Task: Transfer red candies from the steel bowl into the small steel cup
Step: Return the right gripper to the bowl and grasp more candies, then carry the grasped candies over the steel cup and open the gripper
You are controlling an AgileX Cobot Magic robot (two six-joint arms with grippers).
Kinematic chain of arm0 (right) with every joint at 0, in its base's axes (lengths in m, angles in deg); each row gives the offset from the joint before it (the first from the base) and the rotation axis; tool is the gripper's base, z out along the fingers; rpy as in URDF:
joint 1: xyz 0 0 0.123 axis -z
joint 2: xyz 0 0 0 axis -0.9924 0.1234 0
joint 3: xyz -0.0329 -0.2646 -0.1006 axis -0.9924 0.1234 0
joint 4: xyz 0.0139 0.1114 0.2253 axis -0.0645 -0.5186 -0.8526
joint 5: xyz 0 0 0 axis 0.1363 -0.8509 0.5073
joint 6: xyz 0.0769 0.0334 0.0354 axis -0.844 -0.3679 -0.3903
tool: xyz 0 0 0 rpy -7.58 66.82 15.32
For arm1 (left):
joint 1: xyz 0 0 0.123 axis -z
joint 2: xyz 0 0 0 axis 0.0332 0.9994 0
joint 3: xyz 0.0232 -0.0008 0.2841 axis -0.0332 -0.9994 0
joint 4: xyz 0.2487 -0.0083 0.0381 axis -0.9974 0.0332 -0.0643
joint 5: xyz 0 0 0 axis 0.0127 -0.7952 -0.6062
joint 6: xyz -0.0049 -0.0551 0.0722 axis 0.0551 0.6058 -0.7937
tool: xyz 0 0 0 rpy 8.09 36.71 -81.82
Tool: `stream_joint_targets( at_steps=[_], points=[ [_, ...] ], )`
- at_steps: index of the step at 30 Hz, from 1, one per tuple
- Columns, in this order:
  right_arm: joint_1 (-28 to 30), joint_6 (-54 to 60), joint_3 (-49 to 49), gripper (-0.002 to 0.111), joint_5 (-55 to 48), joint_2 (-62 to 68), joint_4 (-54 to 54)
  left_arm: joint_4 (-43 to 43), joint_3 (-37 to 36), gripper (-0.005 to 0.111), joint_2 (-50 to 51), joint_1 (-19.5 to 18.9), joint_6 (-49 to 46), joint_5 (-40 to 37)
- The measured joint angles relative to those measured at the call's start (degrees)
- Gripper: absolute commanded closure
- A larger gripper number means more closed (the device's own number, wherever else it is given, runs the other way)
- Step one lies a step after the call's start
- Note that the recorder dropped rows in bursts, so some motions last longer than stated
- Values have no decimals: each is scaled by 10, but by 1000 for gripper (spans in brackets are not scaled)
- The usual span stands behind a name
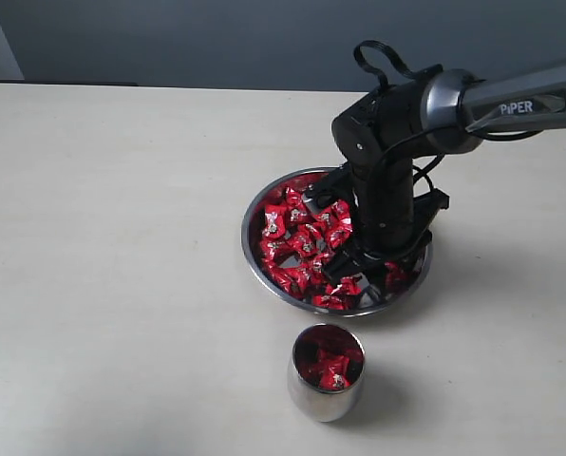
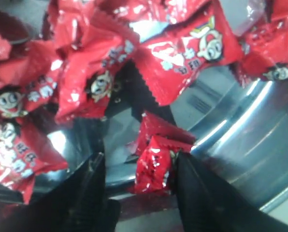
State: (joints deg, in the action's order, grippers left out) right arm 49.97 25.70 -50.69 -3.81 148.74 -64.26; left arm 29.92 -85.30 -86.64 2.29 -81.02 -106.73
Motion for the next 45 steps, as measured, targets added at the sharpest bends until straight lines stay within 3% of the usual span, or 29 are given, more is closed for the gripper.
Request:
stream_joint_targets(
  at_steps=[4, 5, 17, 31, 45],
  points=[
    [0, -2, -2, 104, -2, 3, 0, 0, 0, 106, 0, 0, 0, 0],
    [0, -2, -2, 107, -2, 4, 0, 0, 0, 106, 0, 0, 0, 0],
    [0, -11, -2, 106, 25, -3, 1, 0, 0, 106, 0, 0, 0, 0],
    [-1, -15, -1, 106, 31, -97, -35, 0, 0, 106, 0, 0, 0, 0],
    [-76, -15, 103, 106, 42, -230, -75, 0, 0, 106, 0, 0, 0, 0]
  ],
)
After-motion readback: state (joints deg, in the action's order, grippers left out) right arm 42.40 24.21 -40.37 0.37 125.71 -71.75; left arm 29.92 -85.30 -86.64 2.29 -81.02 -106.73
